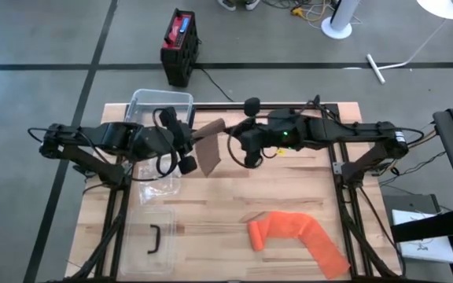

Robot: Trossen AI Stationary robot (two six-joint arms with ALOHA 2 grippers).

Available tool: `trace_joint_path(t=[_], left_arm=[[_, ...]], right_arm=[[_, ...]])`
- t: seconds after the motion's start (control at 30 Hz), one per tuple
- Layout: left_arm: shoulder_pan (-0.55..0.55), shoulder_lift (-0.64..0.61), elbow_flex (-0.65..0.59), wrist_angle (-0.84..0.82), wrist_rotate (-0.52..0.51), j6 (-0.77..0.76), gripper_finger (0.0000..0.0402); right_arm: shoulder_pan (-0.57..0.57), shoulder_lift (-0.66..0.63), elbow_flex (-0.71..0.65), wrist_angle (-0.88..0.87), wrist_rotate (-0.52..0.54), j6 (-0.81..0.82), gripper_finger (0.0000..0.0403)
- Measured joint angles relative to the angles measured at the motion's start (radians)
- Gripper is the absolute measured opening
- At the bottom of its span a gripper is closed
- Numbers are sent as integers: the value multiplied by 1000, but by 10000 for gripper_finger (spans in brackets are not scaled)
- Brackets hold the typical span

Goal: Roll bandage
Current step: Roll the brown bandage

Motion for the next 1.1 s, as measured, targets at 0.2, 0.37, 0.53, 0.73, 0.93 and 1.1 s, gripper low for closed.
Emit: trace_joint_path(t=[0.2, 0.37, 0.53, 0.73, 0.93, 1.1], left_arm=[[-12, 0, -3, 20, 41, 42, 52], [-22, 1, -5, 20, 41, 77, 52], [-24, 2, -6, 44, 41, 85, 52], [-25, 3, -6, 66, 41, 88, 52], [-26, 3, -19, 81, 40, 89, 52], [-27, 0, -42, 102, 18, 88, 52]], right_arm=[[-4, 42, 0, 22, 42, -44, 0], [-4, 72, 1, -5, 73, -41, 0], [-2, 74, 2, -74, 48, 3, 0], [-2, 74, 1, -101, 1, 26, 0], [2, 73, -1, -101, -43, 27, 0], [10, 31, 0, -116, -61, 47, 0]])
